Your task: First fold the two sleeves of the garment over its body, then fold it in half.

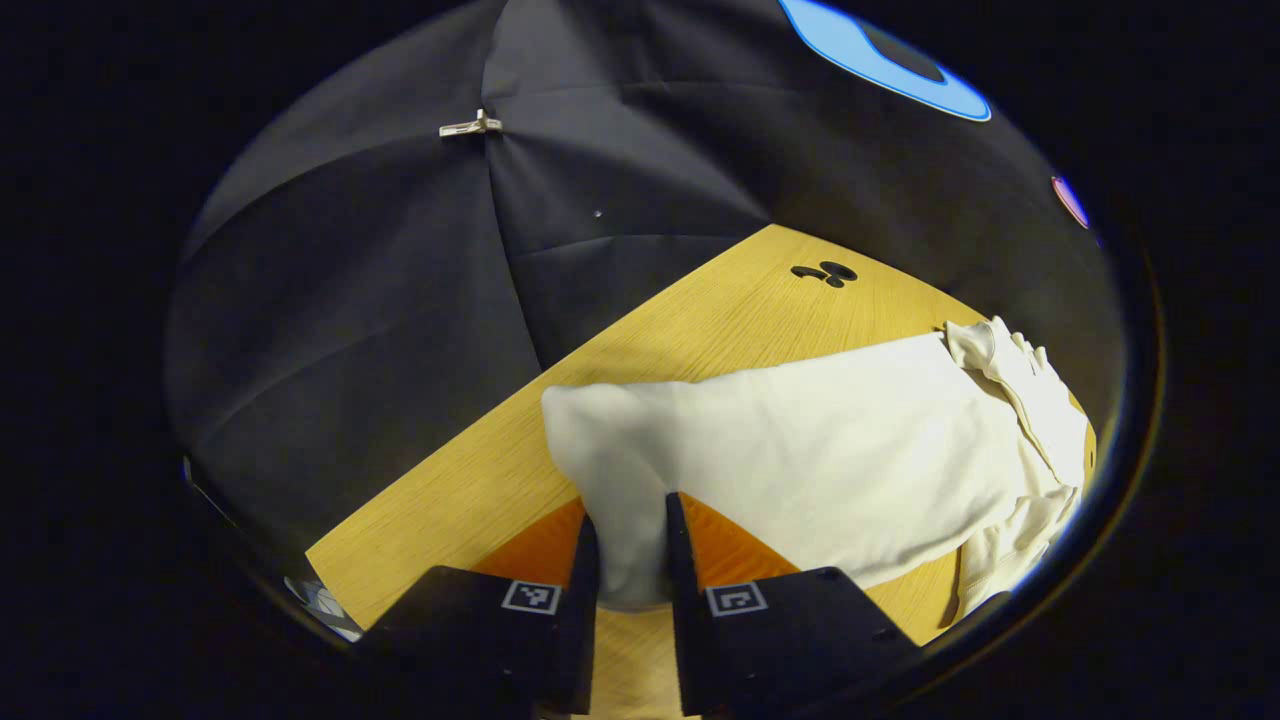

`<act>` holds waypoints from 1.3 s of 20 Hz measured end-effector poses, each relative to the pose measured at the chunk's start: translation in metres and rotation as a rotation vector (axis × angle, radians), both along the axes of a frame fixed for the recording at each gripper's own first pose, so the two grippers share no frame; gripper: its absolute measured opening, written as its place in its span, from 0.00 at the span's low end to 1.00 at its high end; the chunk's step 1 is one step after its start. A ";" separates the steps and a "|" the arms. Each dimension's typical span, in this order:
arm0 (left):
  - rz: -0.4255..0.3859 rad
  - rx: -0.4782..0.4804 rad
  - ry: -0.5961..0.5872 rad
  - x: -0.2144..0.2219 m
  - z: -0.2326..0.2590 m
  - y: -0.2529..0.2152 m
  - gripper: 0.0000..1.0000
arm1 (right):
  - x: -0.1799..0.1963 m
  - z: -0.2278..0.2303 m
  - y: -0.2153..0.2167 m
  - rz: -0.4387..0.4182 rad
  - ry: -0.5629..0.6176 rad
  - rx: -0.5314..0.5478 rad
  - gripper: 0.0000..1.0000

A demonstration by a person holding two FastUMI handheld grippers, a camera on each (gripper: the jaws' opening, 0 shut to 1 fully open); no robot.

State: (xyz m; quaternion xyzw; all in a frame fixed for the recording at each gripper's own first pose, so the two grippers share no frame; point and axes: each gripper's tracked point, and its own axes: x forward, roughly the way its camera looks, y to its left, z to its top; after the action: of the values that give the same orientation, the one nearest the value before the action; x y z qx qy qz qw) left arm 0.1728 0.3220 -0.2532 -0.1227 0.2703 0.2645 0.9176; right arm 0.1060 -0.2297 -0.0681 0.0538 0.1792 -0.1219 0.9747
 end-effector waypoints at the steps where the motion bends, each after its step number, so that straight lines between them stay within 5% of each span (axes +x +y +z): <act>1: -0.007 -0.003 0.006 0.000 0.001 0.000 0.35 | -0.001 -0.002 0.001 0.002 0.001 0.000 0.99; 4: -0.021 -0.034 0.013 0.001 0.005 -0.001 0.22 | -0.006 -0.010 0.000 0.006 0.014 -0.011 0.99; 10: 0.030 -0.126 0.035 0.006 0.015 0.001 0.09 | -0.005 -0.026 -0.002 -0.014 0.021 0.046 0.99; 19: 0.008 -0.095 -0.028 0.042 0.080 0.005 0.08 | 0.002 -0.035 0.000 -0.002 0.040 0.069 0.99; 26: -0.104 0.011 -0.113 0.117 0.169 -0.021 0.08 | 0.014 -0.038 0.003 0.006 0.046 0.064 0.99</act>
State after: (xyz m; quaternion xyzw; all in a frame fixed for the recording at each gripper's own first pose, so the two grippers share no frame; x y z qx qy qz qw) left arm 0.2901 0.3010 -0.0842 -0.1180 0.2227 0.2106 0.9445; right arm 0.1197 -0.2268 -0.1057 0.0817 0.2054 -0.1145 0.9685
